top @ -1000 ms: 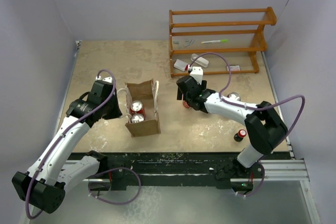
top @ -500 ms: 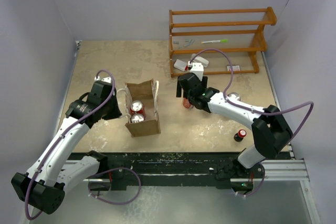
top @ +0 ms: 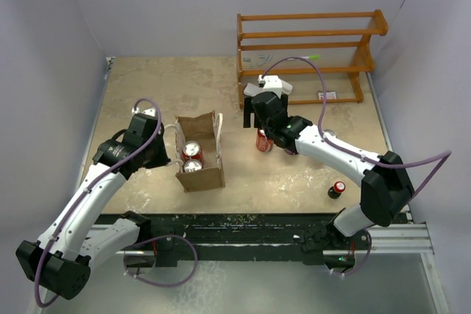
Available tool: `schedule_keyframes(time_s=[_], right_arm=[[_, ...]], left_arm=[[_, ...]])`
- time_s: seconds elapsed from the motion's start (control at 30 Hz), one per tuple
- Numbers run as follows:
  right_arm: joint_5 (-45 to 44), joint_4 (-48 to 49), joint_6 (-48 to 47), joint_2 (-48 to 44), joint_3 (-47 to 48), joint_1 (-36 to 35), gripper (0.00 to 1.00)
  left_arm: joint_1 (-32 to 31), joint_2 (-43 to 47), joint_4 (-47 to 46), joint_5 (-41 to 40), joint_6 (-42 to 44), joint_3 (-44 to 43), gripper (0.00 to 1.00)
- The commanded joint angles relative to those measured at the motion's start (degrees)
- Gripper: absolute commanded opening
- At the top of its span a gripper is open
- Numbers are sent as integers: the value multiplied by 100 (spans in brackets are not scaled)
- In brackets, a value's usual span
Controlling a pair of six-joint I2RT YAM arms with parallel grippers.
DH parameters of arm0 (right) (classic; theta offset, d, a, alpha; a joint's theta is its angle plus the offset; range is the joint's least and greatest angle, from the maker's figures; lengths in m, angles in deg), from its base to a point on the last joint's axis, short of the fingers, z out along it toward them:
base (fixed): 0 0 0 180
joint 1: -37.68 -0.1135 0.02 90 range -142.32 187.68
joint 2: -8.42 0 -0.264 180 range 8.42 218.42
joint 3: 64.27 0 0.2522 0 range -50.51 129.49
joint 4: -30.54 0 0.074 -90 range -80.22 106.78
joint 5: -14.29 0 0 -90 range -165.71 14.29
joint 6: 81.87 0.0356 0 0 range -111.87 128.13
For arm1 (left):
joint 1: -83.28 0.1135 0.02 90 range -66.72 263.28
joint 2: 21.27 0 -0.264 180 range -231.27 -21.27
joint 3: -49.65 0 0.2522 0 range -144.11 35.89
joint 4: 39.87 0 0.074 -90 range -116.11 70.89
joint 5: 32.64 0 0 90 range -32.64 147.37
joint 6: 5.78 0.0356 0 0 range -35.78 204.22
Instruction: Take the beverage out of the canvas bag
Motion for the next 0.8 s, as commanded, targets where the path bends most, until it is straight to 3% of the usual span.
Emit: schedule_keyframes(time_s=[0.0,0.27,0.4,0.77], right_arm=[[195,297,-537,-208,405,6,87],[1017,553,-437,-98,1053,-21,88],[880,257,-420,7,1498,-193,89],[1868,341,-1559,346,2449,-817,90]], left_arm=[[-89,0,58,-137,-124,-76,0],[-341,-154,144,-180,-156,-104,0],[-378,-106,106,-179,-156,-95,0],[-382,-44,88,-386,-241,-118,0]])
